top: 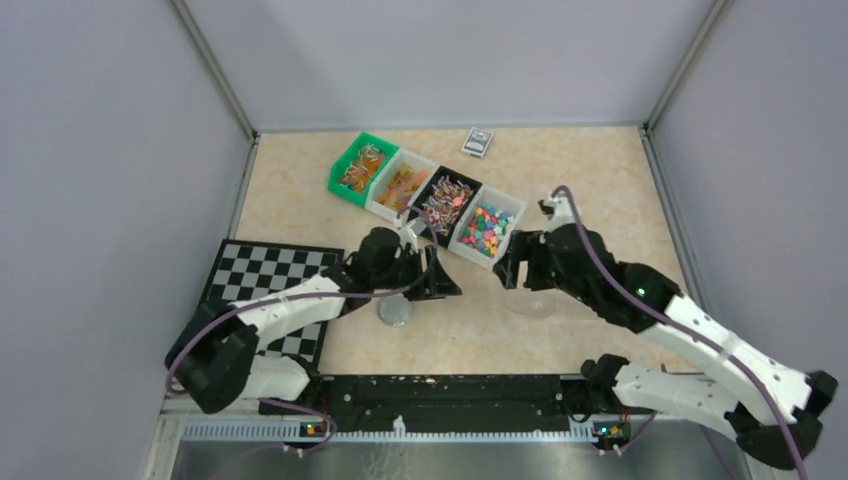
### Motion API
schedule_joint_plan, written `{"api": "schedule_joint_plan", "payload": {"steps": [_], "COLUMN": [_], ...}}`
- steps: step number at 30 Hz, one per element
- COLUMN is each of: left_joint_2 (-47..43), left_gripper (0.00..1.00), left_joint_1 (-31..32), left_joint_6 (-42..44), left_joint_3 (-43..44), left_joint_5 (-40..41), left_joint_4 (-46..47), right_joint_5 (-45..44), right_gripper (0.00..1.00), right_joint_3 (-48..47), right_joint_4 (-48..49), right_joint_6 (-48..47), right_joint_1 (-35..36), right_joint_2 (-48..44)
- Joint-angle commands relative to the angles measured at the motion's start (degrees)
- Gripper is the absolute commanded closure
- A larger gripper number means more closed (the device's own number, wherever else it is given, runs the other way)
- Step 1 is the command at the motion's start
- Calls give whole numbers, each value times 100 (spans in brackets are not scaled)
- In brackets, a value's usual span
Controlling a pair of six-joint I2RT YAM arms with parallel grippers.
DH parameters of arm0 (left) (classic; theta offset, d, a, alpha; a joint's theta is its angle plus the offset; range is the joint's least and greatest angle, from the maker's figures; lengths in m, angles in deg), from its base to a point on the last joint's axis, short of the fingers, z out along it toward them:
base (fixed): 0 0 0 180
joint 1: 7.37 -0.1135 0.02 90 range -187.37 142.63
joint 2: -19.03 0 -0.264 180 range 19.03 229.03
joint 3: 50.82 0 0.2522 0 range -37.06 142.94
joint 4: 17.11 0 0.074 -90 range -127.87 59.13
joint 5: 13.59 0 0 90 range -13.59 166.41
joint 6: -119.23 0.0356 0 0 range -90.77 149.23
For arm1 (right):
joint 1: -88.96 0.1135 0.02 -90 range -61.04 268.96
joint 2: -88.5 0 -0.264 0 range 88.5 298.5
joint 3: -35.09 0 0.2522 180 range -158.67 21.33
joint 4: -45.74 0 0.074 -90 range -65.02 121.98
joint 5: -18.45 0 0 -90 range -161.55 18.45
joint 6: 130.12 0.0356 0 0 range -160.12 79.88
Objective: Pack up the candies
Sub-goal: Pick up the spatula from the center of the board.
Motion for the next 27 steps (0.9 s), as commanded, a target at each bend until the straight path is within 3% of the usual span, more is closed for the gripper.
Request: {"api": "schedule_joint_plan", "payload": {"steps": [1,7,13,19,25,27], "left_joint_2": [730,2219,3310,3632,3783,3745], "left_gripper": [37,40,43,49,71,84], "left_joint_1": [699,1411,1722,1718,1713,1688], "left_joint_6": [-688,-1440,-1305,-1118,-914,-864], "left_joint_3": [487,870,1637,1776,1891,1858], "left_joint_5": [921,1049,912,1233,1230,1168], "left_joint_4": [1191,2604,2524,2467,2310,2255], "right_joint_5": [-366,-589,-725,-685,-587,-578], "right_gripper": [24,24,24,24,25,26], "right_joint_3": [198,613,625,604,684,712], "right_joint_4": [592,861,604,445,498,527], "right_joint_6": [-184,-446,-608,-680,-610,-604], "right_joint_1": [-26,-25,-28,-25,-33,-26], "right_joint_2": [-1091,-2153,-2418,-2434,-2401,-2355]}}
